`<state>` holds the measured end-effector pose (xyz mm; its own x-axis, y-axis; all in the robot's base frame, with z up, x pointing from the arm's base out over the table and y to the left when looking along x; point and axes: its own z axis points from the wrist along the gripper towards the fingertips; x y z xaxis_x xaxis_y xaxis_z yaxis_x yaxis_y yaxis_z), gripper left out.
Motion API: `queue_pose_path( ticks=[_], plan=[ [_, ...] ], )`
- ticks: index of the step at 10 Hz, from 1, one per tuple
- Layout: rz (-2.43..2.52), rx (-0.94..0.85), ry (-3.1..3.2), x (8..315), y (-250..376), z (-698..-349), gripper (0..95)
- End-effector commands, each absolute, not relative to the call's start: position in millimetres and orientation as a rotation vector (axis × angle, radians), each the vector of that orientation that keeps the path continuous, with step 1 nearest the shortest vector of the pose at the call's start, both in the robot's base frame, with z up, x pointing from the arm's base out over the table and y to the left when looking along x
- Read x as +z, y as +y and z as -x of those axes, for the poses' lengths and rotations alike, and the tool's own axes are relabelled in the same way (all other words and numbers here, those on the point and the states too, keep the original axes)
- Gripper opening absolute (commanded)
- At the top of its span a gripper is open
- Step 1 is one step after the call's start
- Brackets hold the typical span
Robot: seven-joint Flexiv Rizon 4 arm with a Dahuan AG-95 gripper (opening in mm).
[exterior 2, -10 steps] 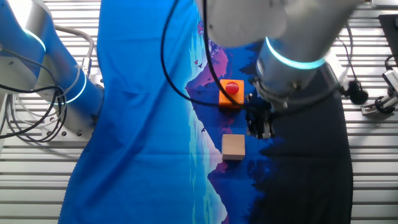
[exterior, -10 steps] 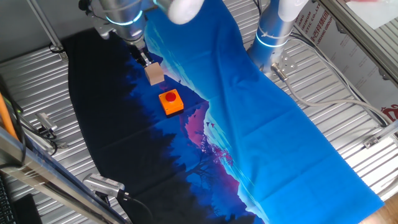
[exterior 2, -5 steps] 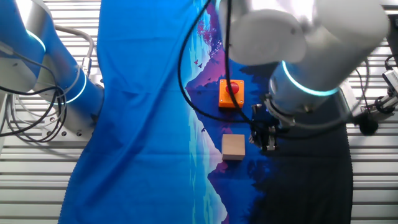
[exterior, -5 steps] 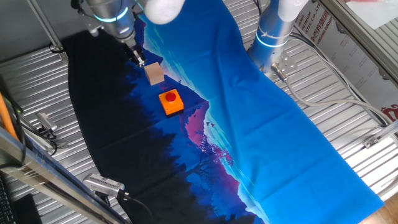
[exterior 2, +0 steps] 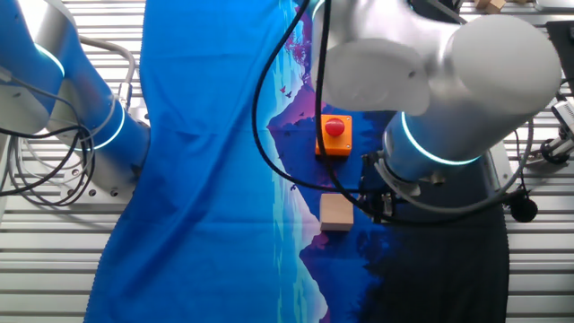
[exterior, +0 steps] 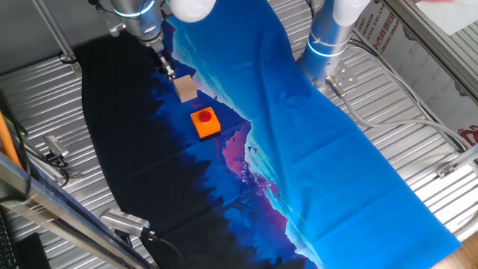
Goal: Pick up the small block on the left and move it to the right
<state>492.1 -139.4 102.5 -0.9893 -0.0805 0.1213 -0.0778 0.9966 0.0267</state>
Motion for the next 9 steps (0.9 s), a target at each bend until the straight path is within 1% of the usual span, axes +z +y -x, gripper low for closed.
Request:
queue_pose_path(
  ticks=[1, 4, 9],
  plan=[
    [-0.083, -0.022, -3.030, 92.3, -139.4, -479.7, 95.0],
    [-0.048, -0.056, -3.046, 79.2, -135.9, -474.0, 95.0],
    [-0.012, -0.055, -3.048, 68.0, -129.2, -488.0, 95.0]
  ],
)
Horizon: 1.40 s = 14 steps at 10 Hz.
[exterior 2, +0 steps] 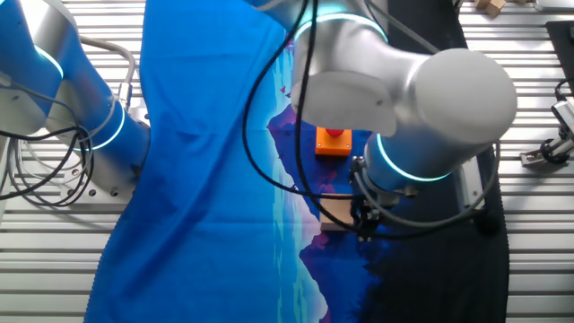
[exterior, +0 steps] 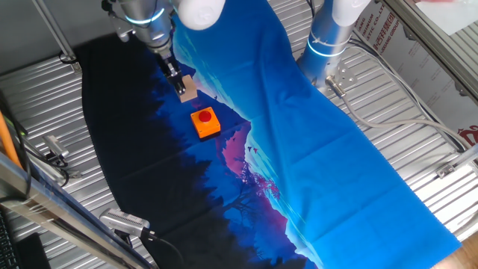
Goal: Pick up the small block on the left and move it to the right
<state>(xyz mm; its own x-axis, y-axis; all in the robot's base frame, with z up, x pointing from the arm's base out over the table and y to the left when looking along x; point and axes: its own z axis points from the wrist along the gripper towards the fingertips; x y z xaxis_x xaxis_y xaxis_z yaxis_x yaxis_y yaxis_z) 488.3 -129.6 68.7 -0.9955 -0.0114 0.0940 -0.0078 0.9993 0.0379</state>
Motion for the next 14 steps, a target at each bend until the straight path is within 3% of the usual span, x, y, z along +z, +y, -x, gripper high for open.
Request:
queue_pose_path(
  ticks=[1, 7, 8, 9, 10, 14],
  plan=[
    [-0.012, -0.051, -3.046, 64.5, -128.7, -487.3, 95.0],
    [-0.019, -0.060, -3.045, 39.2, -130.3, -472.4, 95.0],
    [-0.019, -0.054, -3.043, 38.6, -130.0, -472.6, 57.0],
    [-0.018, -0.048, -3.041, 38.4, -129.8, -472.7, 38.0],
    [-0.014, -0.046, -3.037, 38.2, -129.7, -472.7, 0.0],
    [-0.020, -0.045, -3.027, 37.7, -129.3, -473.3, 0.0]
  ],
)
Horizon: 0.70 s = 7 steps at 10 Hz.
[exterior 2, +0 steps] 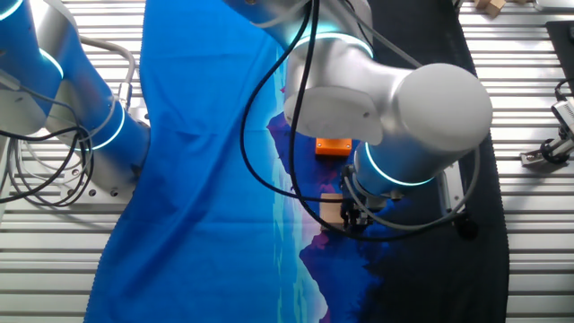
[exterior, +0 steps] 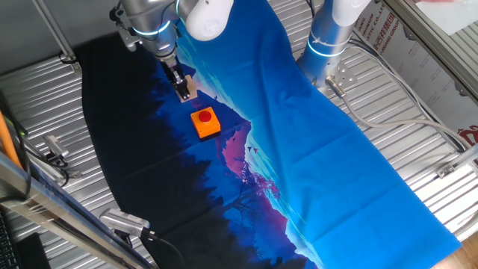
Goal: Pick up the small block on the left and move it to the right
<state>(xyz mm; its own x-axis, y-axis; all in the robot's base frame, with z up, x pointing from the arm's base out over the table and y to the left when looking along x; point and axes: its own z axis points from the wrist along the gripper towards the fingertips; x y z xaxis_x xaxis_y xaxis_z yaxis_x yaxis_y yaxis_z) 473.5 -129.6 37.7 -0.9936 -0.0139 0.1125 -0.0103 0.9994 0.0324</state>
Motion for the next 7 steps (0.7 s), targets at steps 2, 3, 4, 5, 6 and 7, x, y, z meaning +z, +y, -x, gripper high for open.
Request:
queue_pose_path(
  ticks=[2, 3, 4, 5, 6, 7],
  plan=[
    [-0.053, 0.020, -3.016, 37.7, -129.3, -473.3, 0.0],
    [-0.018, -0.044, -3.016, 38.7, -128.5, -472.8, 0.0],
    [0.018, -0.086, -3.011, 42.8, -124.9, -471.1, 0.0],
    [0.025, -0.070, -3.015, 47.6, -120.4, -469.2, 0.0],
    [0.046, -0.071, -3.017, 52.9, -114.7, -467.2, 0.0],
    [0.064, -0.072, -3.017, 55.4, -109.6, -467.5, 0.0]
  ],
)
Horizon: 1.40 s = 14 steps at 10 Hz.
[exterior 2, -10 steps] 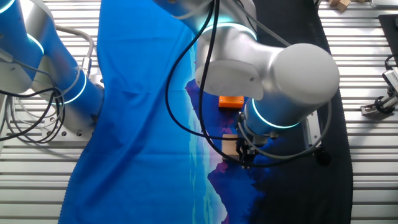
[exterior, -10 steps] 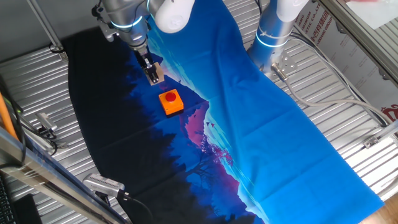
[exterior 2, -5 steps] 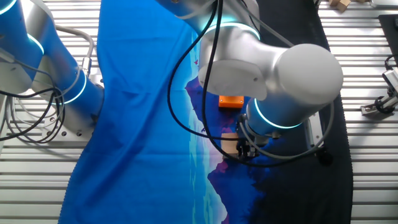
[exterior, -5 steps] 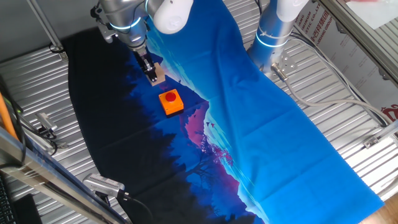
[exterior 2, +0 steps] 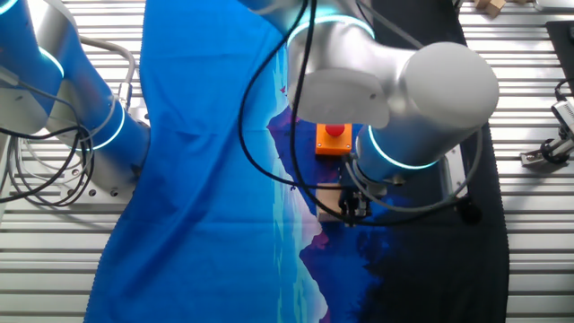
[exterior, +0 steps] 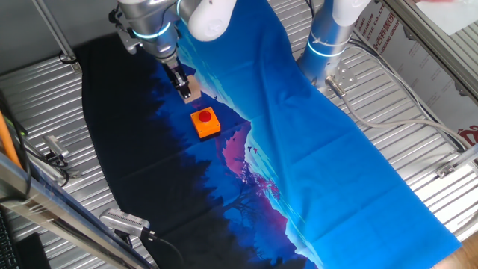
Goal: Pick up the small block on the left and move it to the right
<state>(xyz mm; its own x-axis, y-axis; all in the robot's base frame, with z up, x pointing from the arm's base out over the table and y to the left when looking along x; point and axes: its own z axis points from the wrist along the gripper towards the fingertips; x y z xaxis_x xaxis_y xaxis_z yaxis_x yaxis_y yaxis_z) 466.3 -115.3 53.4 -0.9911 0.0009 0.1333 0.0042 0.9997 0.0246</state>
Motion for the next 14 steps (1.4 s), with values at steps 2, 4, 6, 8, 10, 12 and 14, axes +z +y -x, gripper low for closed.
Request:
queue_pose_path(
  ticks=[2, 4, 6, 8, 10, 12, 14],
  plan=[
    [0.113, -0.079, -3.014, 57.6, -98.9, -470.8, 0.0],
    [0.165, -0.096, -3.009, 66.4, -85.5, -467.1, 0.0],
    [0.171, -0.093, -3.008, 73.4, -80.6, -464.7, 0.0],
    [0.160, -0.086, -3.002, 81.1, -81.8, -464.9, 0.0],
    [0.145, -0.080, -2.994, 91.7, -80.3, -472.6, 0.0],
    [0.155, -0.066, -2.976, 109.9, -73.1, -491.4, 0.0],
    [0.217, -0.071, -2.950, 133.3, -56.2, -519.6, 0.0]
  ],
)
